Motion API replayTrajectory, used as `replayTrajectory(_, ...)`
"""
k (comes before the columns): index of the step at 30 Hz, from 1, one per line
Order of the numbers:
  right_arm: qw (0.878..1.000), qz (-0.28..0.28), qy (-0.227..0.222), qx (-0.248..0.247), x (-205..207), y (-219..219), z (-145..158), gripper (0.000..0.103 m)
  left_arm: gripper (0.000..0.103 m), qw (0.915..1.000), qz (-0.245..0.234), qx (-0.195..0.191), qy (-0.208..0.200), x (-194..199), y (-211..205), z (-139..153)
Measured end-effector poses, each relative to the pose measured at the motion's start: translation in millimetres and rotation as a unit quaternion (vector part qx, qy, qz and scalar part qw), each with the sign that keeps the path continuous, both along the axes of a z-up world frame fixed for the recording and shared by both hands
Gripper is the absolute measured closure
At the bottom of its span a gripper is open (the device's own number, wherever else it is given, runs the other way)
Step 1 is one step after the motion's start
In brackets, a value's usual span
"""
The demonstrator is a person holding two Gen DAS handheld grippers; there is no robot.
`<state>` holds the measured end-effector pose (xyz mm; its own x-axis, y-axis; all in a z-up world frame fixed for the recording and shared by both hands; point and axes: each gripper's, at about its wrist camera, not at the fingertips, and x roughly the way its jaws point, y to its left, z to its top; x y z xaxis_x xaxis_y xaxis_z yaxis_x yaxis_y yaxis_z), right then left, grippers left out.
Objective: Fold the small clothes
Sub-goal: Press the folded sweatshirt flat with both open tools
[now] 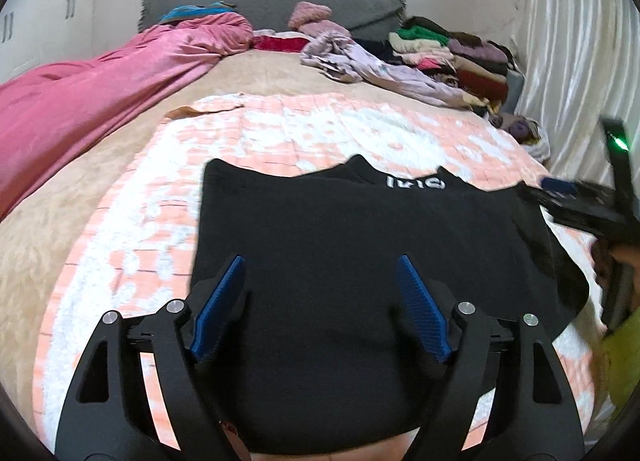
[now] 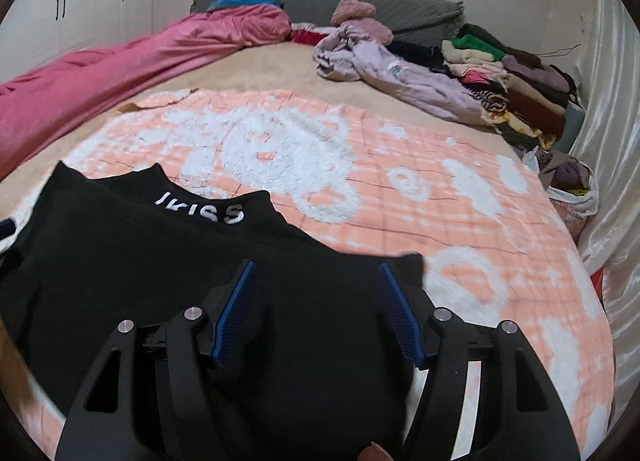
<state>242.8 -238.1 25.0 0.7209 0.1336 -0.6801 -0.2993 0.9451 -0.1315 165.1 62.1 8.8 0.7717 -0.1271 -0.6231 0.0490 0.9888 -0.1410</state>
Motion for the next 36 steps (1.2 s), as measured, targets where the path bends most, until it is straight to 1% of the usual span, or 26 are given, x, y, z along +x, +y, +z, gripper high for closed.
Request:
replayTrajectory(3, 1.0, 0.0, -0.002, 0.018, -22, -10, 5, 0.041, 0.031, 0.9999, 0.014, -0.005, 0.004, -1, 6, 1)
replayTrajectory(7, 0.999, 0.001, 0.007, 0.046, -54, -21, 2, 0.041, 0.031, 0.9998, 0.019, 0.001, 0.012, -8, 6, -3)
replayTrajectory(10, 0.998, 0.005, 0.032, 0.06, -71, -22, -12, 0.041, 0.031, 0.9996, 0.011, 0.013, 0.023, -14, 0, -10)
replayTrajectory(13, 0.996, 0.01, 0.062, 0.066, -82, -19, -28, 0.041, 0.03, 0.9983, 0.007, 0.032, 0.048, -18, -7, -22)
replayTrajectory(15, 0.995, 0.001, 0.075, 0.063, -84, -20, -41, 0.04, 0.028, 0.9971, 0.008, 0.045, 0.061, -21, -11, -31)
replayTrajectory(18, 0.996, -0.014, 0.068, 0.048, -87, -23, -52, 0.04, 0.028, 0.9962, 0.009, 0.062, 0.06, -24, -12, -35)
replayTrajectory(21, 0.996, -0.021, 0.065, 0.055, -88, -23, -55, 0.039, 0.028, 0.9967, 0.011, 0.059, 0.056, -25, -10, -36)
replayTrajectory(26, 0.995, -0.028, 0.062, 0.067, -92, -26, -49, 0.037, 0.028, 0.9978, 0.012, 0.049, 0.042, -31, -6, -33)
replayTrajectory(27, 0.995, -0.03, 0.061, 0.069, -94, -28, -47, 0.033, 0.028, 0.9979, 0.011, 0.048, 0.042, -32, -5, -33)
replayTrajectory(30, 0.995, -0.034, 0.061, 0.077, -99, -31, -44, 0.027, 0.028, 0.998, 0.017, 0.044, 0.042, -34, 0, -33)
replayTrajectory(34, 0.995, -0.036, 0.053, 0.081, -109, -34, -35, 0.024, 0.028, 0.9988, 0.024, 0.027, 0.034, -39, 9, -30)
replayTrajectory(36, 0.995, -0.036, 0.05, 0.083, -113, -35, -31, 0.019, 0.028, 0.9988, 0.028, 0.025, 0.033, -41, 12, -29)
